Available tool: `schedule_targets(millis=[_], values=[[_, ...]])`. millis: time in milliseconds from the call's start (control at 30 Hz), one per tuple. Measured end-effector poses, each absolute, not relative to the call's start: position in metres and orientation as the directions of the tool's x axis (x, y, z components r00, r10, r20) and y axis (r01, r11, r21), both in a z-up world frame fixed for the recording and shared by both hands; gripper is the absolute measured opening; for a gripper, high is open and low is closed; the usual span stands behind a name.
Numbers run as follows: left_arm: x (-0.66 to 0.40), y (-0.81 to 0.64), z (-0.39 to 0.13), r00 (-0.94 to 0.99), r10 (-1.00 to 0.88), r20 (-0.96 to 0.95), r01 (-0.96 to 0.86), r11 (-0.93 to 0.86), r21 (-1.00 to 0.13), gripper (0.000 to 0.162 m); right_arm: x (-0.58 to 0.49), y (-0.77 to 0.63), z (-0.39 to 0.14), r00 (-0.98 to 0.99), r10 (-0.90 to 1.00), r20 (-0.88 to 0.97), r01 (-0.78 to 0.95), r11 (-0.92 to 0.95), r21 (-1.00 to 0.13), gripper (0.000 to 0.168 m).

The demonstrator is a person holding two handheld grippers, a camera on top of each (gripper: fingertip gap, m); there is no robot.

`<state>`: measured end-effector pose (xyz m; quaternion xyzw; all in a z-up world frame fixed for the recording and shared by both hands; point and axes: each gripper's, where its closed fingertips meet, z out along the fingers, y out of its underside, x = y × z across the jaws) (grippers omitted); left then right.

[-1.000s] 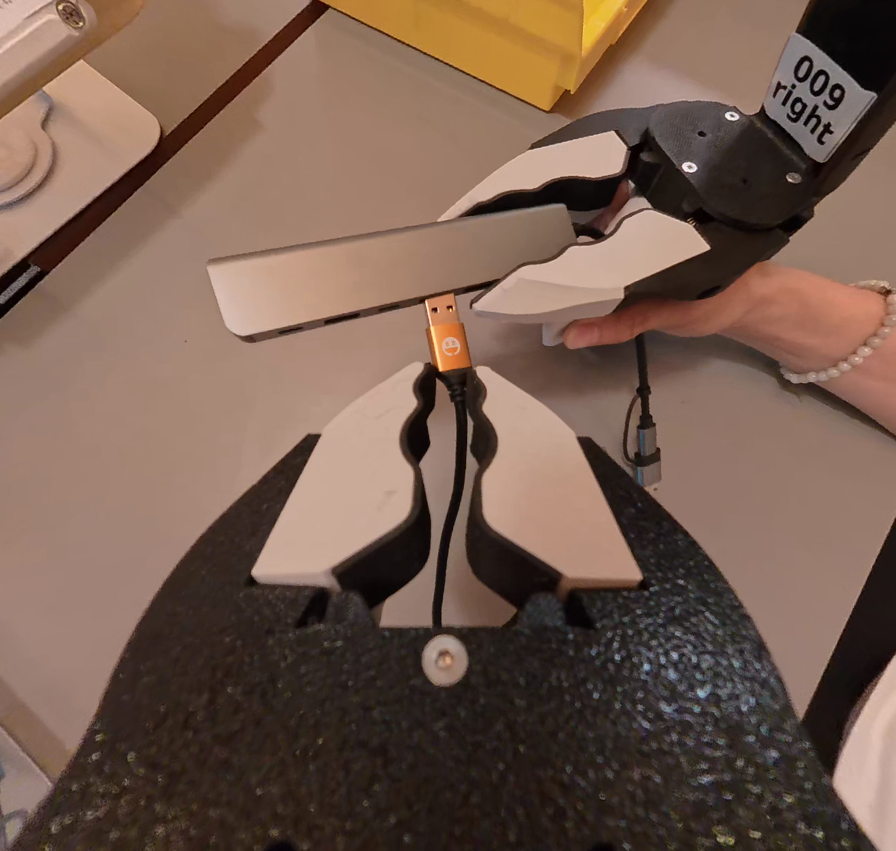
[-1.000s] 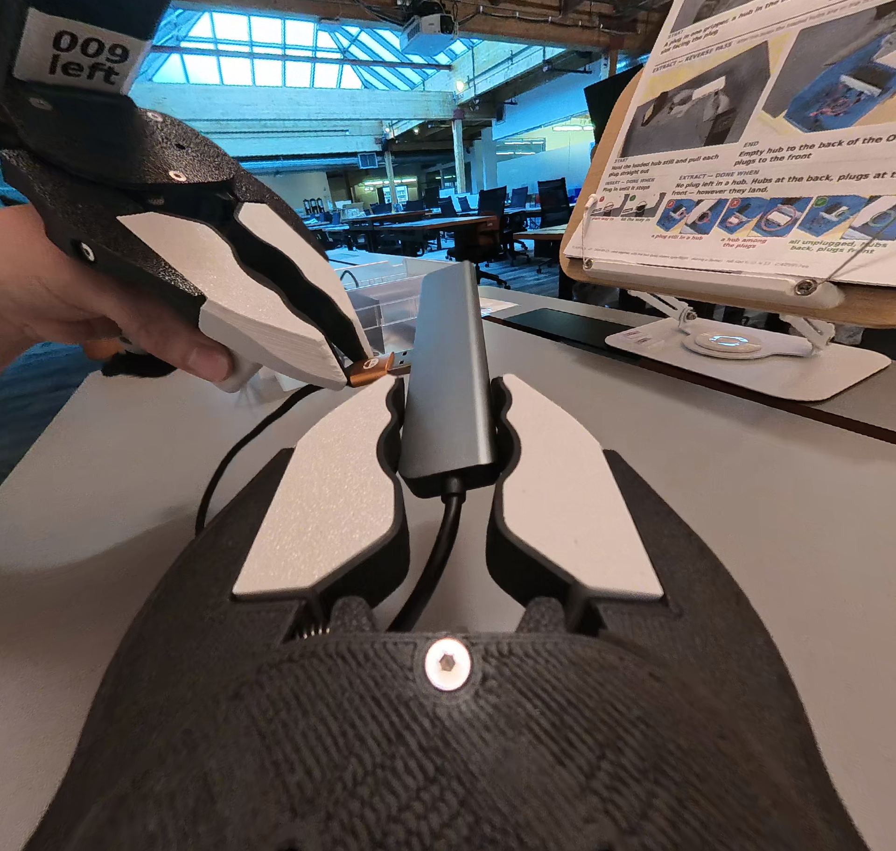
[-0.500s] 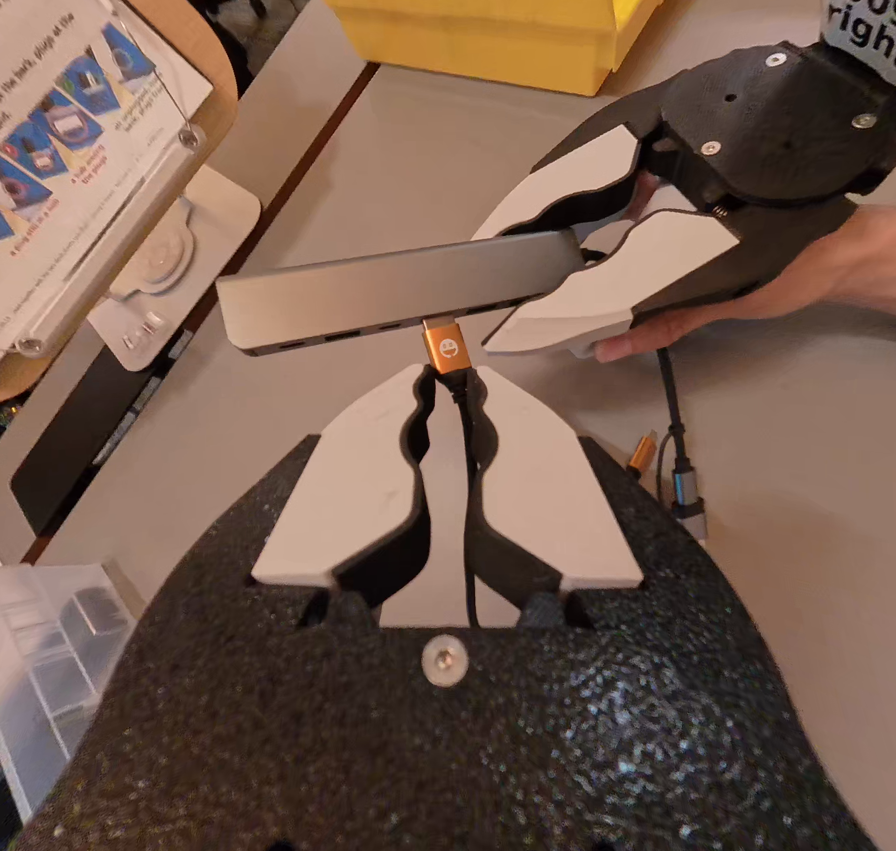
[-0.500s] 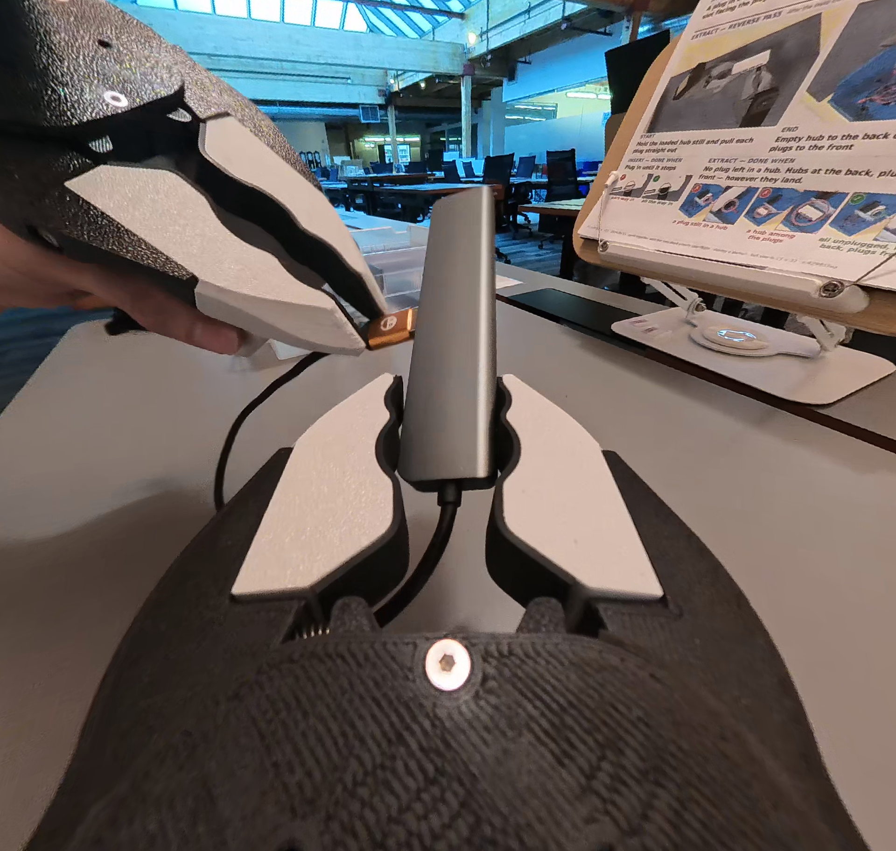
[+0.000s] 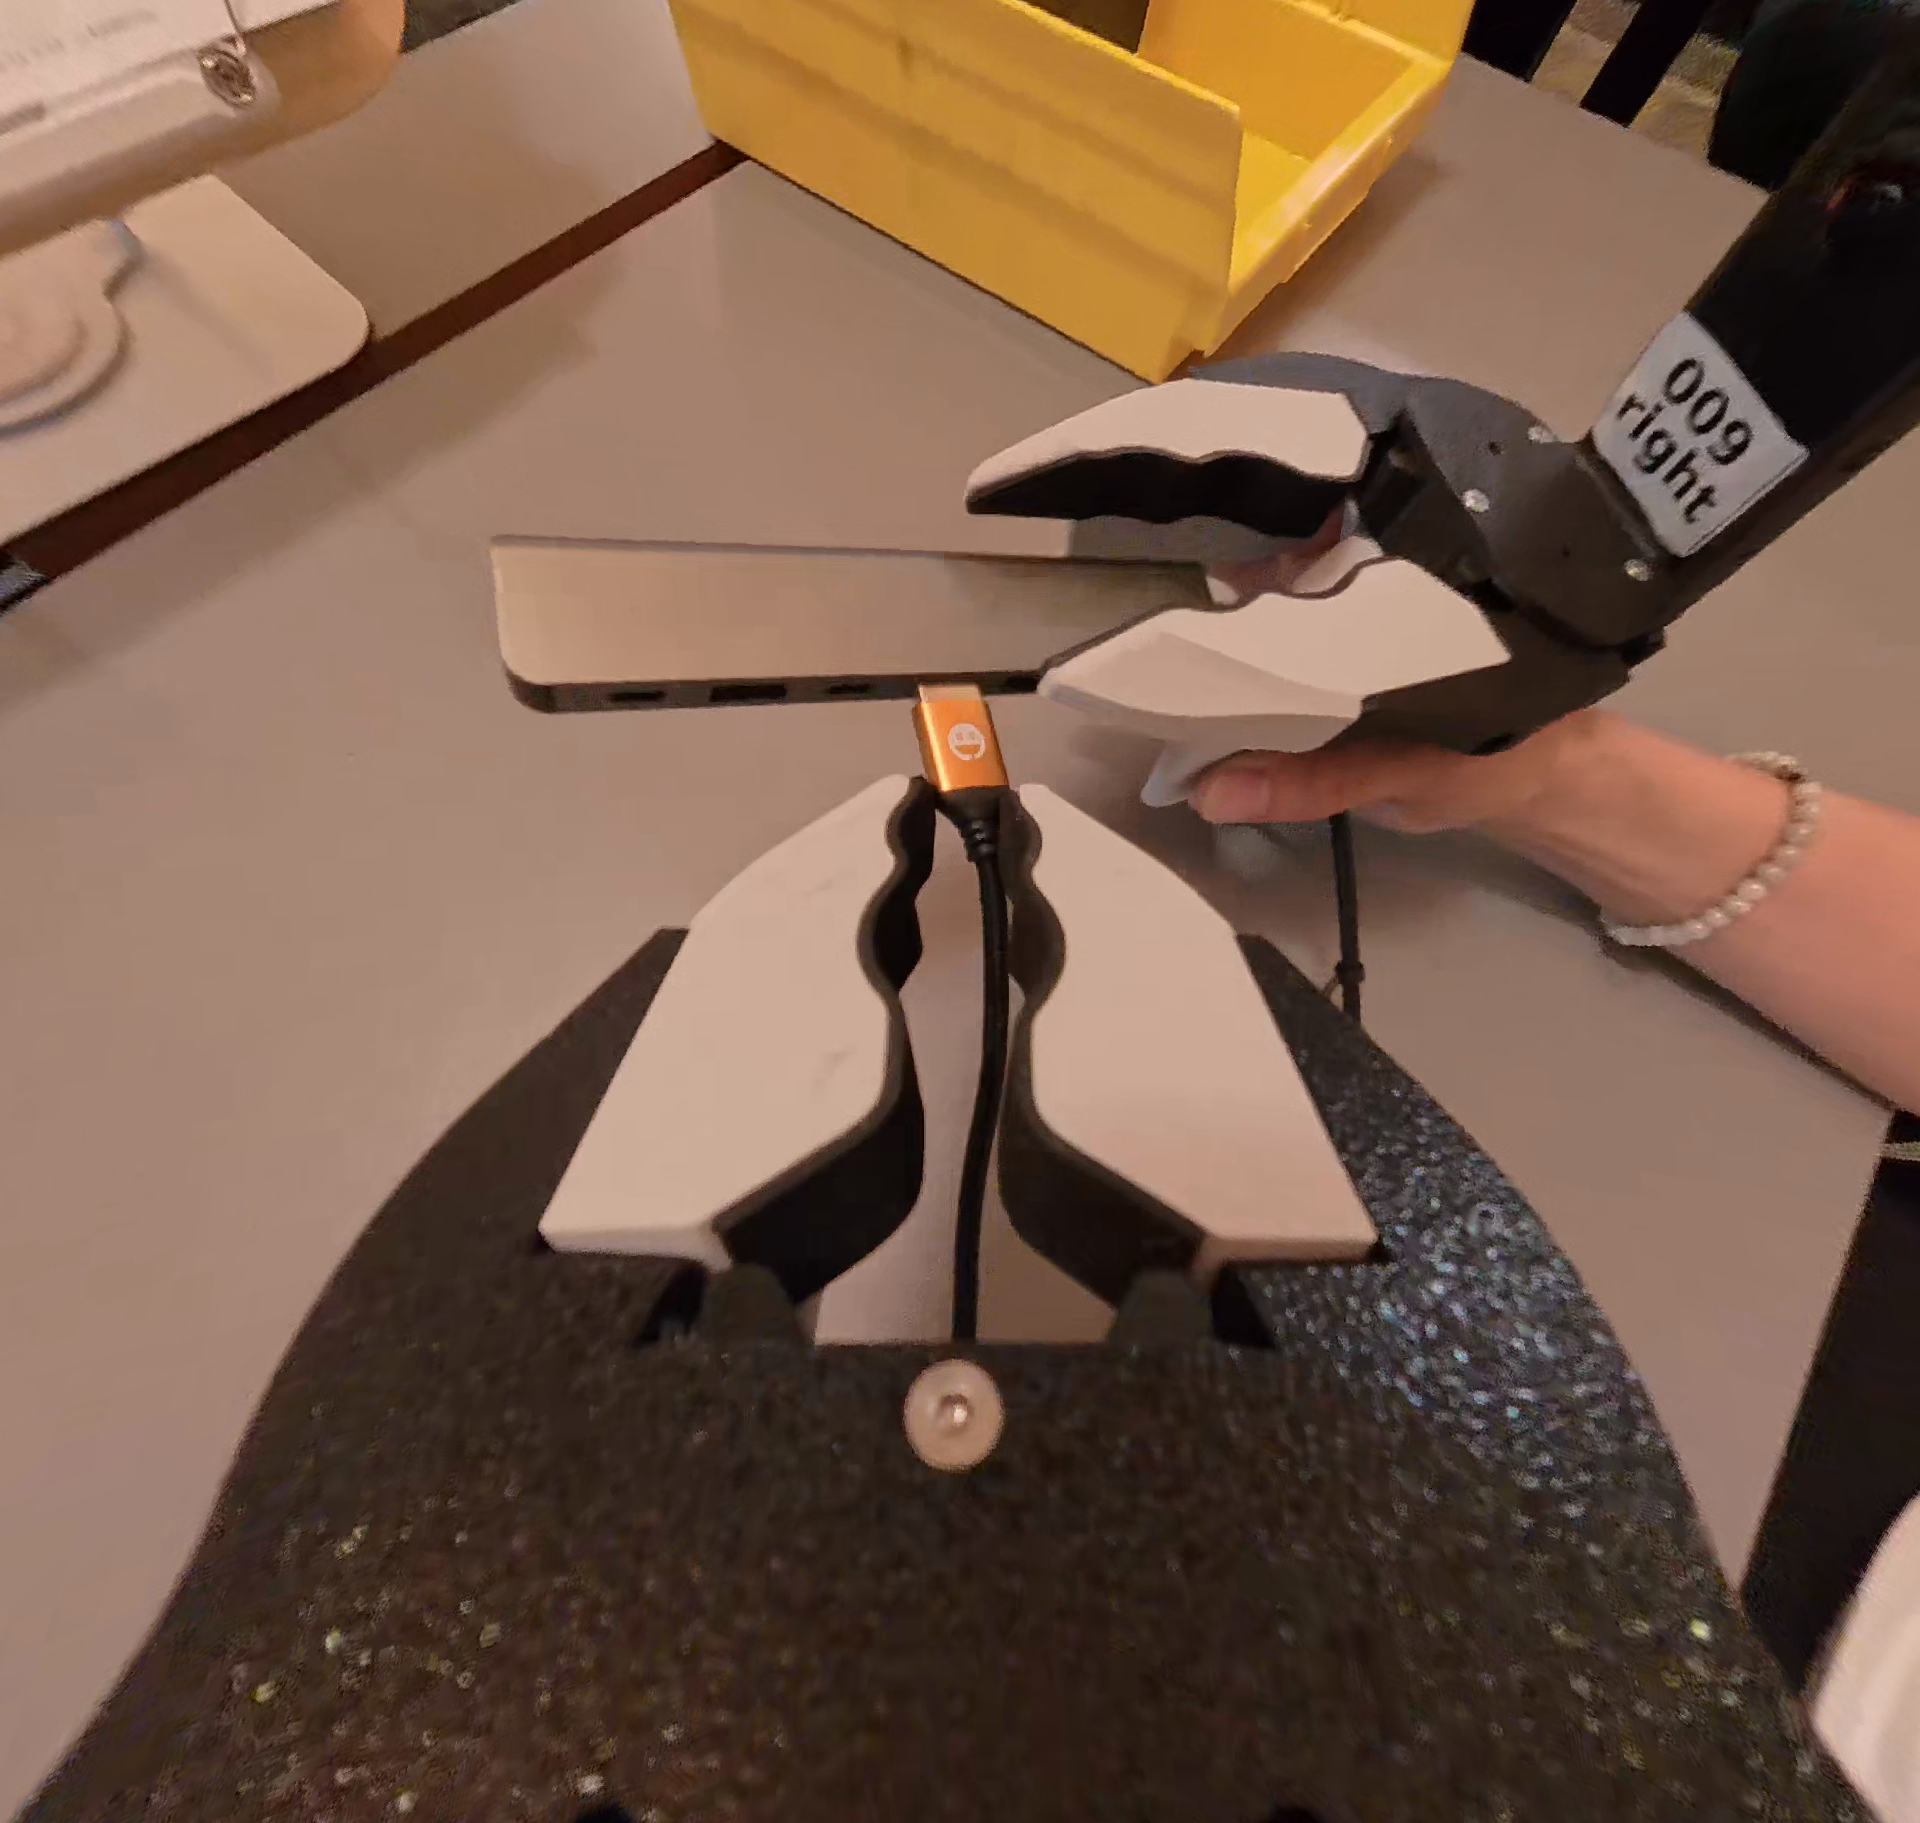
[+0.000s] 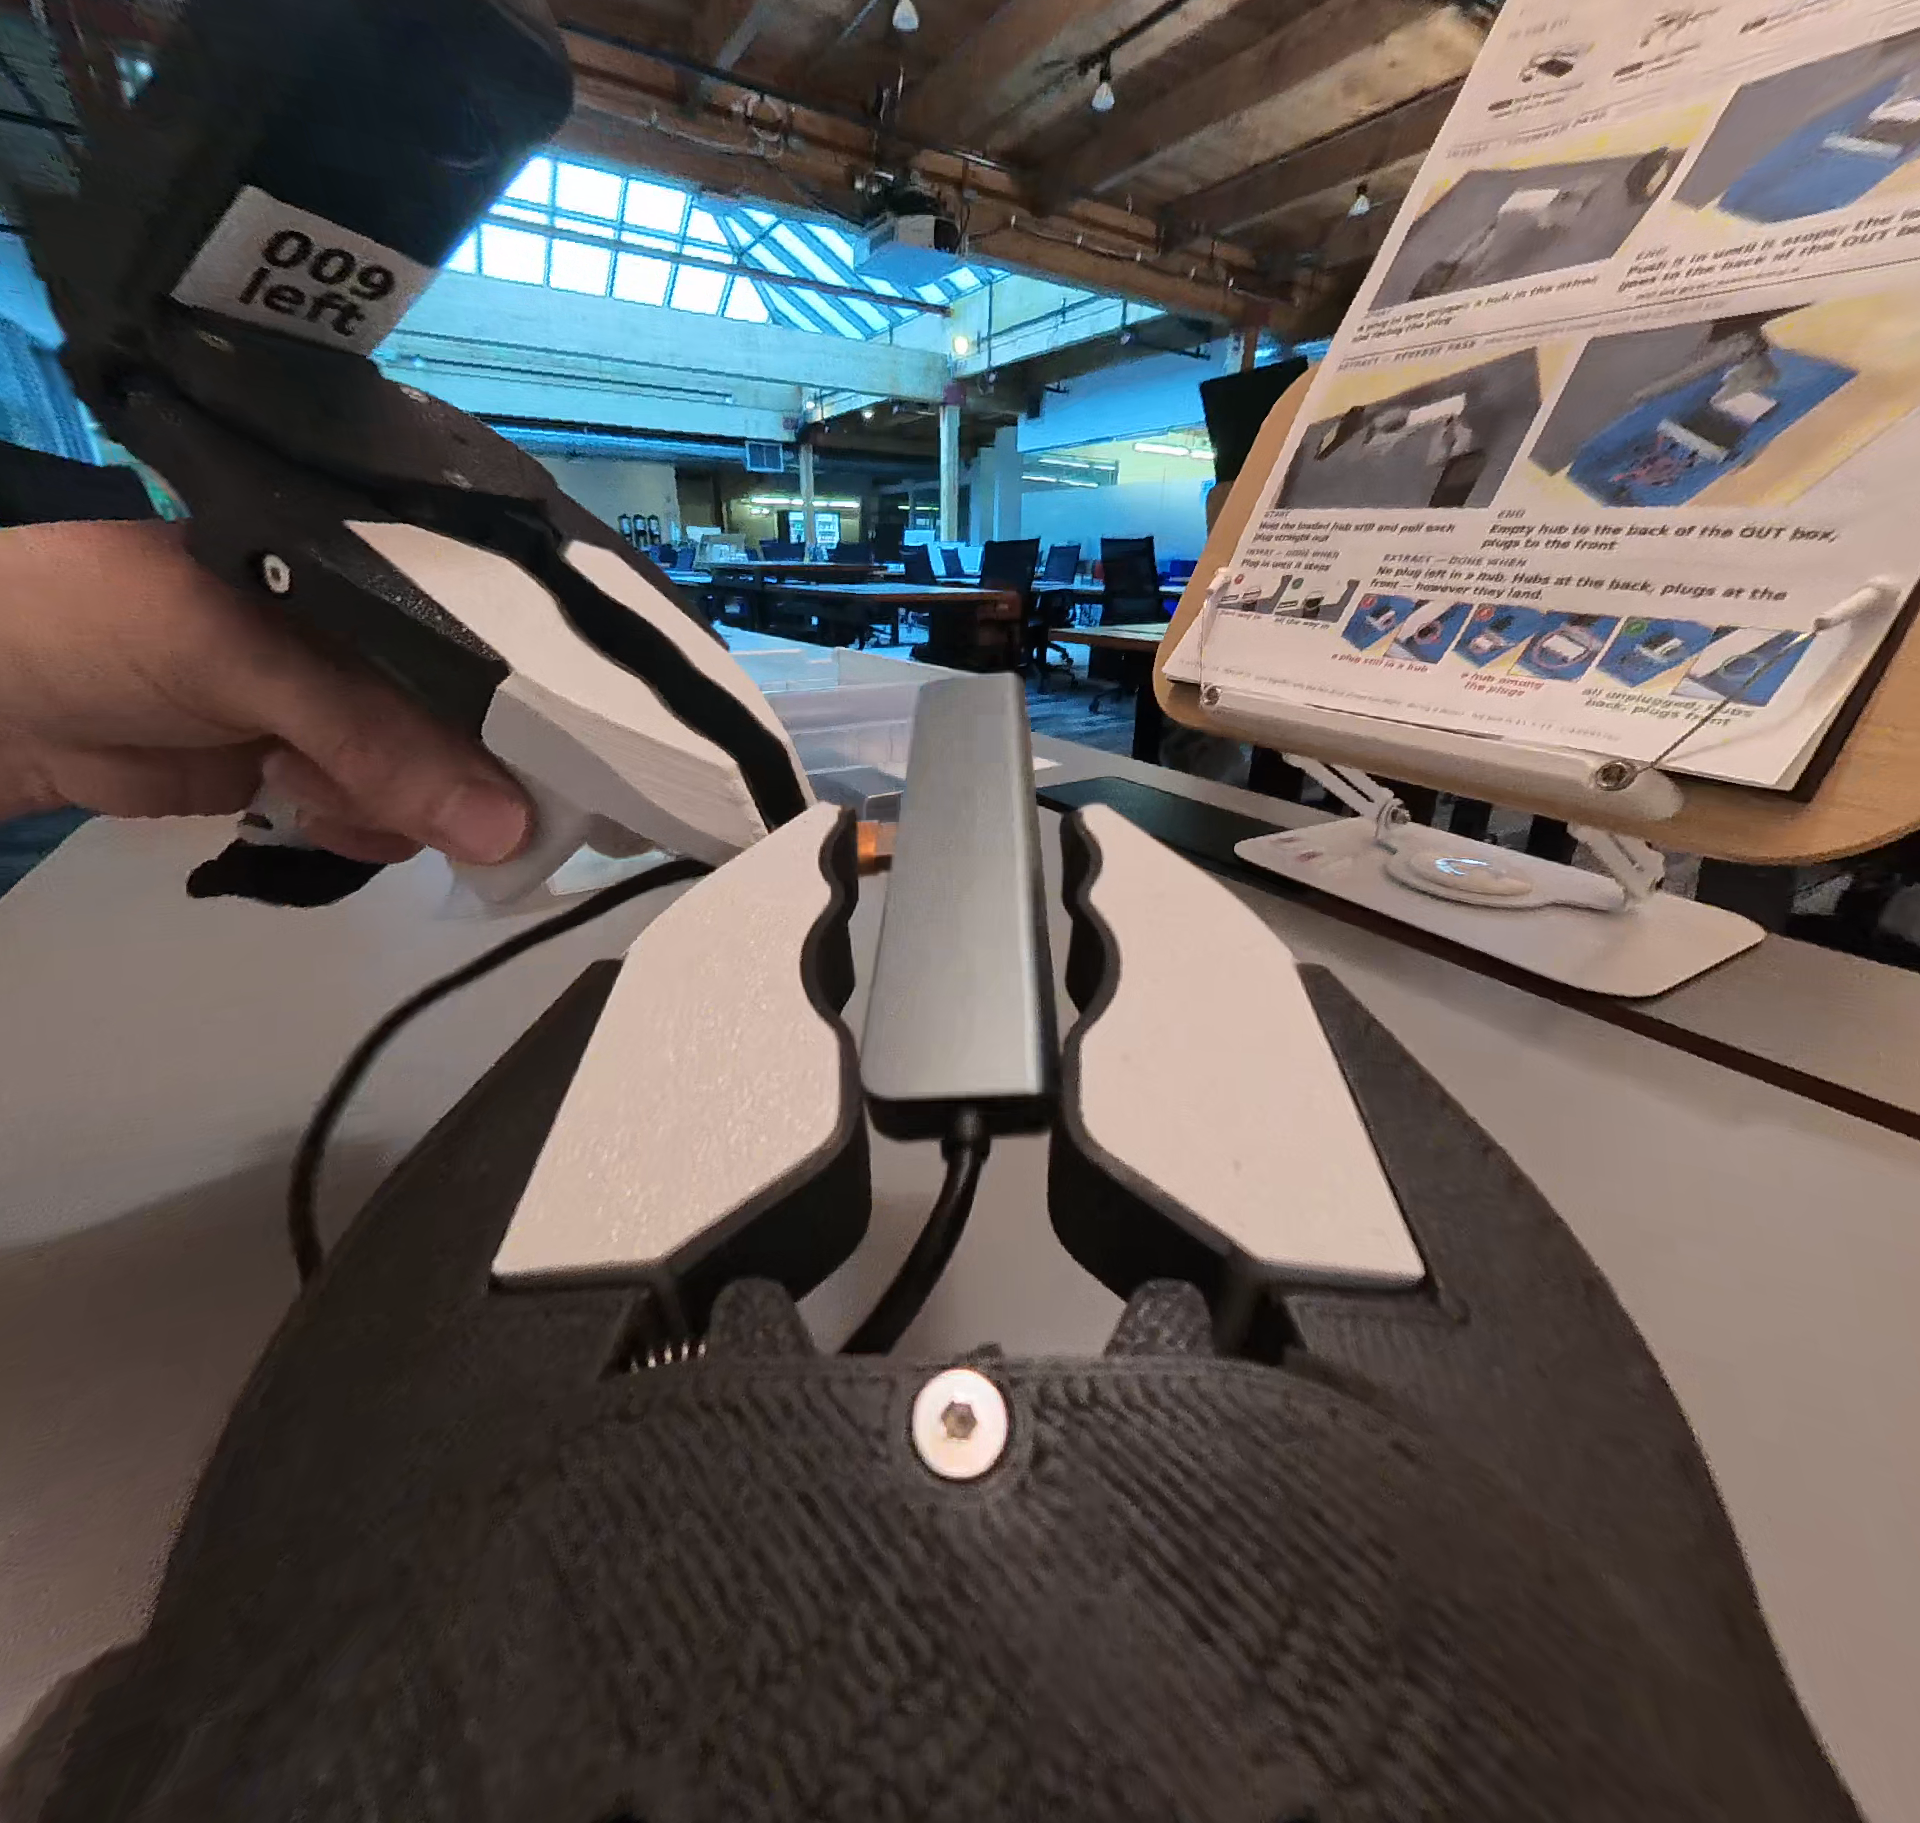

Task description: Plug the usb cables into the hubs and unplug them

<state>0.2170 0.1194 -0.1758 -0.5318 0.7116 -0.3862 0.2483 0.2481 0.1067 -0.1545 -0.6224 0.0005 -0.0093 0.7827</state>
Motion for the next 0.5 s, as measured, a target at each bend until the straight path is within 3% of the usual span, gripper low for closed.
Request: schedule_targets(millis=[500], values=[[0.219,0.122,-0.155,-0.266,-0.953,0.147,-0.507,0.008,-0.862,0.01,0.253,0.107,-0.155,0.999,-0.03,-0.016,-0.009,0.218,-0.976,0.052]])
